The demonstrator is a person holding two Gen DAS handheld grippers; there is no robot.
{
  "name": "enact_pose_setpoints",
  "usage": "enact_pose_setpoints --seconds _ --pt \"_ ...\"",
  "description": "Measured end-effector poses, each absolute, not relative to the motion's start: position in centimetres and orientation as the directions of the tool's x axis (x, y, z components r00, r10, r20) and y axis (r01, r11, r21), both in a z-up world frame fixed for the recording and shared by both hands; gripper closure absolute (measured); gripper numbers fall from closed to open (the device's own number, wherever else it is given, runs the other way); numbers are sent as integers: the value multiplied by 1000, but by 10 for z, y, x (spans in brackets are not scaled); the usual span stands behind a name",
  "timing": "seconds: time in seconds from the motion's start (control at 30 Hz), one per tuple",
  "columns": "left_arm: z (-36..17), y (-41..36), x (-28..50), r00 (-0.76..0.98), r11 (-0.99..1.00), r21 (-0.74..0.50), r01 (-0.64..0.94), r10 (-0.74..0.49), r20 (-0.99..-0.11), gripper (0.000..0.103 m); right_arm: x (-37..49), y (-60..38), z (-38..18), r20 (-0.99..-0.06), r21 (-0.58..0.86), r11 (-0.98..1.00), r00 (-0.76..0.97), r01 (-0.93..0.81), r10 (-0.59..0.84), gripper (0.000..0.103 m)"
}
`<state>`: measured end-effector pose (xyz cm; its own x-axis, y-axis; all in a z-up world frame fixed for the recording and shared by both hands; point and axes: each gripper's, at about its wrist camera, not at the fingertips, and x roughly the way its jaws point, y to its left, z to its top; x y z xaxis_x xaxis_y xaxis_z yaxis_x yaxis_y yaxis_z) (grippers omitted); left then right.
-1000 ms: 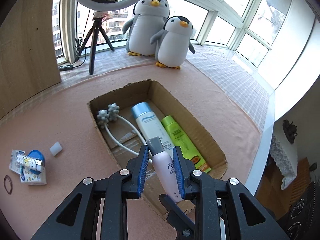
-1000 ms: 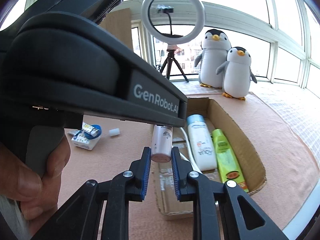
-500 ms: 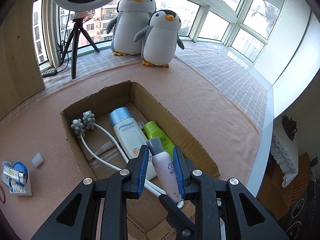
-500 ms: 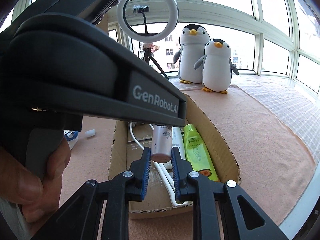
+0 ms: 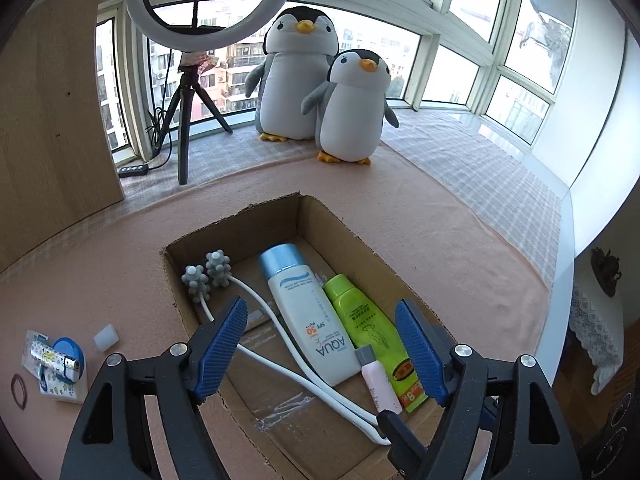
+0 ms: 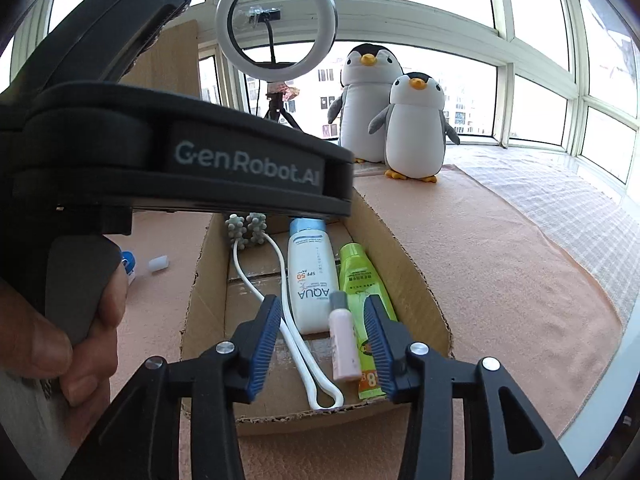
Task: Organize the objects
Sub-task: 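Lower the COCO bottle into the box and open the right gripper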
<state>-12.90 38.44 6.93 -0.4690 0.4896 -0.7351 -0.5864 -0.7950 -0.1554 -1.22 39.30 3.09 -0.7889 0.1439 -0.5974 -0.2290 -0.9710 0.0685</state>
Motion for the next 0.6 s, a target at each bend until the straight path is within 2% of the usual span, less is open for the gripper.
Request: enact_pose_setpoints --seconds 0.6 --pt "81 299 -136 -550 -865 -154 -477 430 -716 21 -32 368 42 -606 48 -985 -789 -167 104 63"
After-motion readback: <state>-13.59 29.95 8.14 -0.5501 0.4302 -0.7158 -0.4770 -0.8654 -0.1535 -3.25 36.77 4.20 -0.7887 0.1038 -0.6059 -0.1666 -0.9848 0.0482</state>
